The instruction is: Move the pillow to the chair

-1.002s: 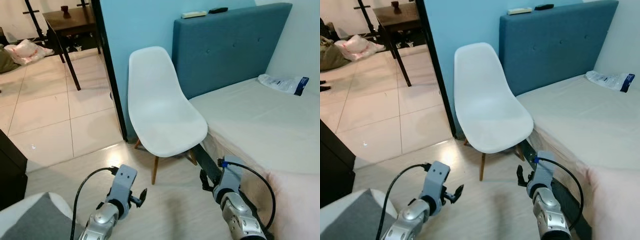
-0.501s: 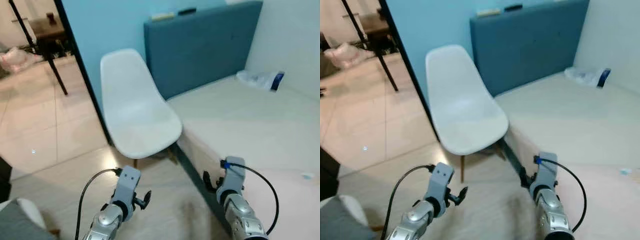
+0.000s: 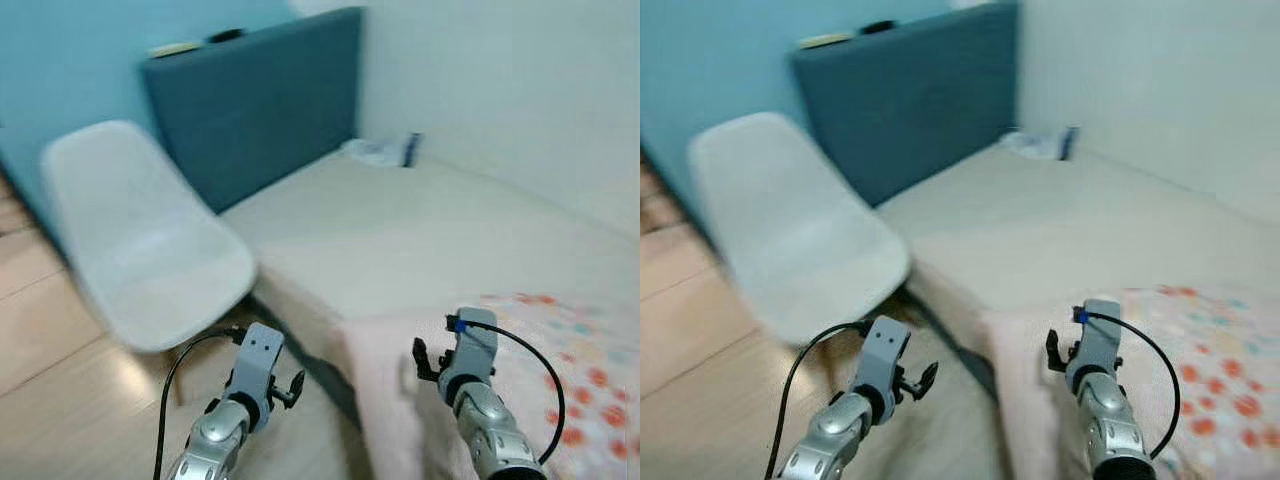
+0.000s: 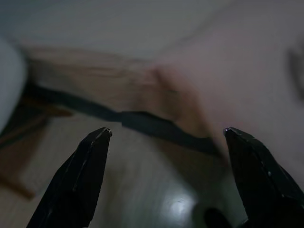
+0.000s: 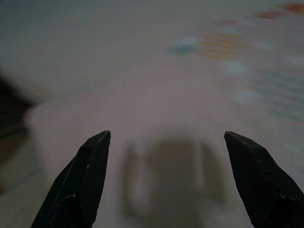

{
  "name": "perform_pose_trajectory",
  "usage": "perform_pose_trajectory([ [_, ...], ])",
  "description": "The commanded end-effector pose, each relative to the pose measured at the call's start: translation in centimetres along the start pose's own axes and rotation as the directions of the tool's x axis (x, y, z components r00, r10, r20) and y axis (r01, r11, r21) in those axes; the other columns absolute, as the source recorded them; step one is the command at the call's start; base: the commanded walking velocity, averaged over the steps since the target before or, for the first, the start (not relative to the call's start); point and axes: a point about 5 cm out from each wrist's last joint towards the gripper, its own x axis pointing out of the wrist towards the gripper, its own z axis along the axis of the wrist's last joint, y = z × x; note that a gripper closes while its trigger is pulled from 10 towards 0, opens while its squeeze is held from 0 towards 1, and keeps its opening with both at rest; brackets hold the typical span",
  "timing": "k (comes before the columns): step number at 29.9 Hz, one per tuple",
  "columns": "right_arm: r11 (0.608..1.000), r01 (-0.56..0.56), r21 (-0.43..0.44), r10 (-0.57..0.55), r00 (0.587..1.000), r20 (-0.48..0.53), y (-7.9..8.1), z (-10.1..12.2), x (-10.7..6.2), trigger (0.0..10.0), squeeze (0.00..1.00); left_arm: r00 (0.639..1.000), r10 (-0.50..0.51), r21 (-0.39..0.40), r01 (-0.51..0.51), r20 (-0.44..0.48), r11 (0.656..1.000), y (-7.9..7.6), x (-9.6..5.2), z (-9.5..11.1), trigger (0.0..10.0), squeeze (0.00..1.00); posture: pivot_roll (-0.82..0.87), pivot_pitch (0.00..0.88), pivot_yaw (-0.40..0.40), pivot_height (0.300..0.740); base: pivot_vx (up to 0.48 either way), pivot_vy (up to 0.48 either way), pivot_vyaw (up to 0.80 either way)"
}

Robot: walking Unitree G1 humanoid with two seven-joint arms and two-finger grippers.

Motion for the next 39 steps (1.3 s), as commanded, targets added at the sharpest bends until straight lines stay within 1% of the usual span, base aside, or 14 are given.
perform_pose_trajectory([
  [1,1.0,0.023,0.005,-0.023,0.999,-0.04,-0.2,-1.0,-0.2,10.0,0.0,1.0,0.002,-0.008,-0.002,-0.022,1.0,0.2,-0.2,-0.6,10.0,0.0,-0.07,0.048,0.038,0.74,0.0,0.0,-0.76],
  [4,0.997,0.065,0.041,-0.063,0.997,-0.053,-1.2,-1.2,-0.2,10.0,0.0,1.0,-0.001,-0.009,0.0,-0.021,1.0,0.1,-0.1,-0.6,10.0,0.0,-0.08,0.048,0.04,0.74,0.0,0.0,-0.76],
  [7,0.986,0.107,0.127,-0.097,0.992,-0.079,-2.3,-1.8,-0.3,10.0,0.0,1.0,-0.005,-0.002,0.005,-0.016,1.0,0.1,0.0,-0.5,10.0,0.0,-0.08,0.048,0.042,0.74,0.0,0.0,-0.76],
  [10,0.977,0.107,0.184,-0.095,0.993,-0.074,-2.7,-1.8,-0.3,10.0,0.0,1.0,-0.002,0.003,0.002,-0.014,1.0,0.2,0.0,-0.5,10.0,0.0,-0.08,0.048,0.044,0.74,0.0,0.0,-0.76],
  [11,0.964,0.096,0.247,-0.083,0.995,-0.063,-3.0,-1.7,-0.3,10.0,0.0,1.0,0.001,0.008,-0.001,-0.011,1.0,0.3,0.0,-0.4,10.0,0.0,-0.08,0.048,0.044,0.74,0.0,0.0,-0.76],
  [12,0.957,0.089,0.274,-0.075,0.995,-0.059,-3.0,-1.7,-0.2,10.0,0.0,1.0,0.002,0.01,-0.002,-0.01,1.0,0.3,0.0,-0.4,10.0,0.0,-0.08,0.049,0.047,0.74,0.0,0.0,-0.76],
  [16,0.935,0.079,0.345,-0.063,0.996,-0.058,-3.4,-1.9,-0.2,10.0,0.0,1.0,0.006,0.017,-0.006,-0.005,1.0,0.4,0.0,-0.3,10.0,0.0,-0.08,0.054,0.048,0.74,0.0,0.0,-0.76],
  [17,0.915,0.097,0.393,-0.073,0.995,-0.074,-4.0,-2.3,-0.2,10.0,0.0,1.0,0.011,0.024,-0.011,0.0,1.0,0.4,0.0,-0.2,10.0,0.0,-0.07,0.055,0.048,0.74,0.0,0.0,-0.75],
  [19,0.906,0.107,0.409,-0.08,0.993,-0.083,-4.3,-2.5,-0.2,10.0,0.0,1.0,0.012,0.026,-0.012,0.002,1.0,0.4,0.0,-0.2,10.0,0.0,-0.07,0.055,0.048,0.74,0.0,0.0,-0.75],
  [20,0.903,0.128,0.41,-0.089,0.99,-0.114,-4.8,-3.0,-0.2,10.0,0.0,1.0,0.022,0.035,-0.022,0.013,0.999,0.6,-0.1,-0.1,10.0,0.0,-0.07,0.06,0.051,0.74,0.0,0.0,-0.74],
  [23,0.914,0.126,0.386,-0.082,0.988,-0.128,-4.9,-3.2,-0.1,10.0,0.0,0.999,0.029,0.04,-0.03,0.021,0.999,0.7,-0.1,0.1,10.0,0.0,-0.07,0.06,0.051,0.74,0.0,0.0,-0.75],
  [25,0.93,0.091,0.356,-0.054,0.992,-0.115,-4.5,-2.8,0.1,10.0,0.0,0.999,0.041,0.042,-0.042,0.025,0.998,1.1,-0.3,0.1,10.0,0.0,-0.06,0.062,0.047,0.74,0.0,0.0,-0.75],
  [31,0.944,0.028,0.329,0.003,0.996,-0.093,-3.3,-2.2,0.6,10.0,0.0,0.998,0.063,0.045,-0.064,0.027,0.997,1.6,-0.4,0.1,10.0,0.0,-0.05,0.064,0.044,0.74,0.0,0.0,-0.76],
  [39,0.971,-0.043,0.233,0.061,0.995,-0.073,-2.0,-1.6,1.0,10.0,0.0,0.997,0.065,0.048,-0.066,0.038,0.997,1.3,-0.3,0.4,10.0,0.0,-0.05,0.064,0.047,0.74,0.0,0.0,-0.75],
])
